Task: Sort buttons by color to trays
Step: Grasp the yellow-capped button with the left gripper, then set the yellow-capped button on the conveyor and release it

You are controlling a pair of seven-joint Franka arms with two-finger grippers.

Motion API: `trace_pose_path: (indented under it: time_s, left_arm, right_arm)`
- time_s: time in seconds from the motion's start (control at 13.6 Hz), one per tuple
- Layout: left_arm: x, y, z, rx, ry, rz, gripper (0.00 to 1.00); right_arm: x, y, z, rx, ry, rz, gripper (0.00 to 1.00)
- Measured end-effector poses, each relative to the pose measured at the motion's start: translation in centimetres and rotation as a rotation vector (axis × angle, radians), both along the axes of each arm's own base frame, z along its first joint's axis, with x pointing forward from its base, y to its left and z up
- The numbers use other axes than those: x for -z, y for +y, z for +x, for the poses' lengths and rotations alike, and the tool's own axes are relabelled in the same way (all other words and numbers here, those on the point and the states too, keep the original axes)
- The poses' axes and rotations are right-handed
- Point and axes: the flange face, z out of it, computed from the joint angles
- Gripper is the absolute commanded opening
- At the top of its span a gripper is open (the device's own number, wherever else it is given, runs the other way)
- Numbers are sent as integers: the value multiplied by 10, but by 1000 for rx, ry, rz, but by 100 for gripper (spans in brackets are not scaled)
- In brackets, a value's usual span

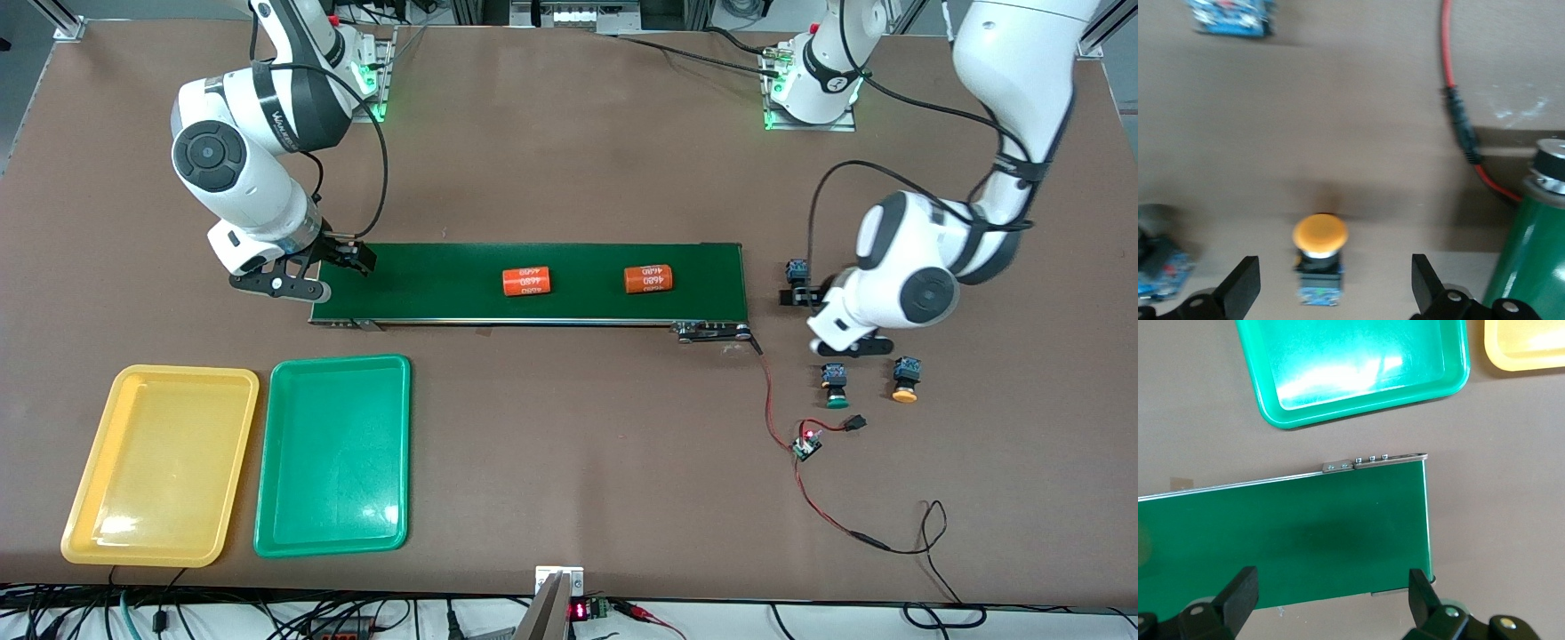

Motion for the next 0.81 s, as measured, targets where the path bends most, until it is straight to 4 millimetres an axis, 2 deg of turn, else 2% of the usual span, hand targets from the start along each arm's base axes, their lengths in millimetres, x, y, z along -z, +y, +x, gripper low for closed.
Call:
trace_pose_path:
  time_s: [0.07,0.22,0.52,0.81]
  left_arm:
    - [7,-8,-9,4,-14,2,100]
    - [17,-9,-25,60,-38,37,100]
    - [9,-4,-35,104,-61,78,100]
    - [37,-3,-66,105,-112,44,100]
  right_arm:
    - [0,1,0,9,-4,1,100]
    - [3,5,2,23,-17,3,100]
    - [13,24,4,50,-41,64,100]
    - [35,44,5,-11,-51,77,100]
